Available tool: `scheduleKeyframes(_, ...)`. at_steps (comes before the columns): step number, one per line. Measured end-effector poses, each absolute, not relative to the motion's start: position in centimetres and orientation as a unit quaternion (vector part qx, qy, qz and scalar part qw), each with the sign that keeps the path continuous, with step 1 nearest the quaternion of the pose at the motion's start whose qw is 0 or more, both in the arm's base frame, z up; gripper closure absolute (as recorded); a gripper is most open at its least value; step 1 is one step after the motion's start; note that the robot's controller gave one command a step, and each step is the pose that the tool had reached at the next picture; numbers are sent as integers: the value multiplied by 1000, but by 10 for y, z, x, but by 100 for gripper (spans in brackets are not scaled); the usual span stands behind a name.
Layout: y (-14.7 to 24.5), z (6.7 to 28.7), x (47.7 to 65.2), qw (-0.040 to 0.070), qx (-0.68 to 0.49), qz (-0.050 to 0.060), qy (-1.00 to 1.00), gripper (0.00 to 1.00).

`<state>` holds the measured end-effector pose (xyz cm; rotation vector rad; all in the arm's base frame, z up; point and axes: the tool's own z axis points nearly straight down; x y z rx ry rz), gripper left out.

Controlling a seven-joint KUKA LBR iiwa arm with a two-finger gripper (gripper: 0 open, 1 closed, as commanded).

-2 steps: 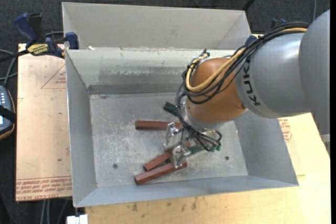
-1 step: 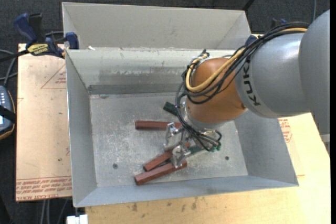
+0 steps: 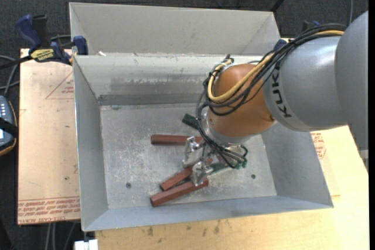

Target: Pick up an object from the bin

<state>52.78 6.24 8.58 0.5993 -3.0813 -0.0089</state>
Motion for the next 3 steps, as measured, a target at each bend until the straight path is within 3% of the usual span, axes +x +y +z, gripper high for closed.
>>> scheduleKeyframes(1, 61, 99, 526, -2, 190, -2, -982, 100)
scheduleKeyframes(3, 61, 141, 525, 2, 189, -1, -982, 100)
